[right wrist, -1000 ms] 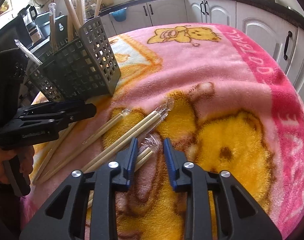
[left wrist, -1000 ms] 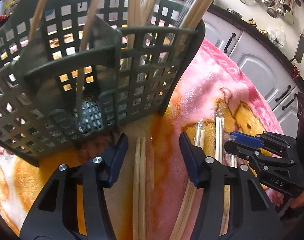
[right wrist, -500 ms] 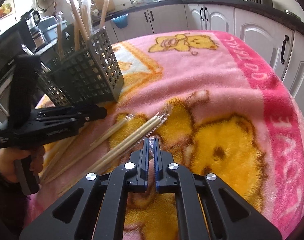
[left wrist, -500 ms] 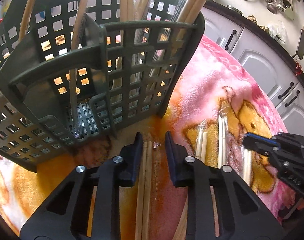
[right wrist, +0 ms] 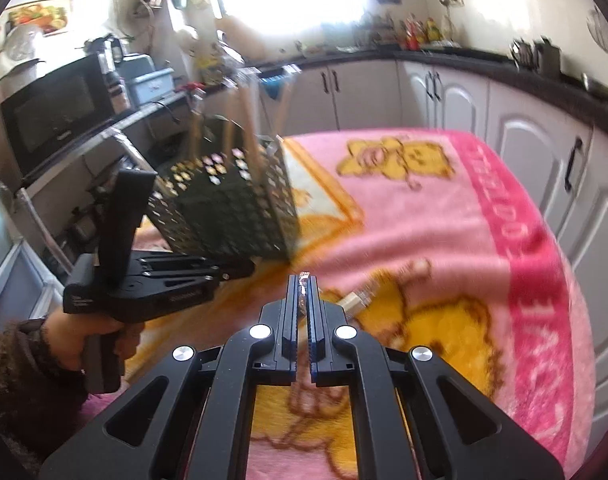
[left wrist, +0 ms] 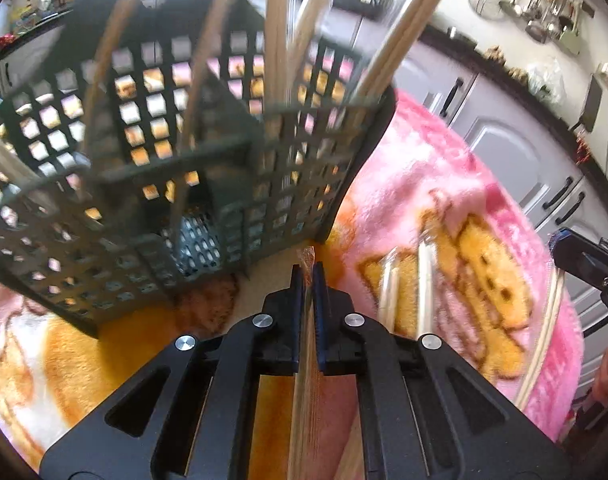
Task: Organize utensils
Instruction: 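Lift both held chopsticks and carry them above the green caddy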
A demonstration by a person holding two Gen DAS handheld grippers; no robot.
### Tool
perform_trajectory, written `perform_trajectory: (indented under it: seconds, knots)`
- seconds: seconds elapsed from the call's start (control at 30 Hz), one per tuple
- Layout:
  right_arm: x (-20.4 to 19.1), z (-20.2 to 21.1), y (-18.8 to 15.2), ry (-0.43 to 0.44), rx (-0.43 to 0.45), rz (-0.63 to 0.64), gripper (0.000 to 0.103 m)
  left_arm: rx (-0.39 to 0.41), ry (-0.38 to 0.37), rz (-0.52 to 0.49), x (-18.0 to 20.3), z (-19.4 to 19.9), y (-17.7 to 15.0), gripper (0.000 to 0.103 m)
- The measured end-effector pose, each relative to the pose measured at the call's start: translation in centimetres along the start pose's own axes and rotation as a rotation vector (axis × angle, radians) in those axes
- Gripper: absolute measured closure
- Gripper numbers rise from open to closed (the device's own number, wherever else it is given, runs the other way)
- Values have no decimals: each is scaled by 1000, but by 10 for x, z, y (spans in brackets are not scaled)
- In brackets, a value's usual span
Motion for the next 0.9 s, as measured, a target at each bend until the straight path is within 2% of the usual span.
perform_trajectory:
  seconds: [0.1,0.3,0.47,0.9]
  knots:
    - [-10,12,9,28,30,17,99,49,-15,-2,4,23,5,100]
    - [-33,32,25,78,85,53,99,196,-43,-7,12,86,21,101]
    - [-50,46,38,106,129,82,99,300,-43,-20,17,131,31,101]
    - [-76,74,77,138,256,123,100,518,-27,-60,35,206,60,101]
Point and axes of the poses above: each gripper's, at about its wrist camera, not at the fingertips, and z roughly against the way its jaws point, x to its right, y to its top, the point moved 2 cm from there along -z, roughly the way its jaws point, and after that the axes turned 13 degrees about -y, right-handed, at the moved point
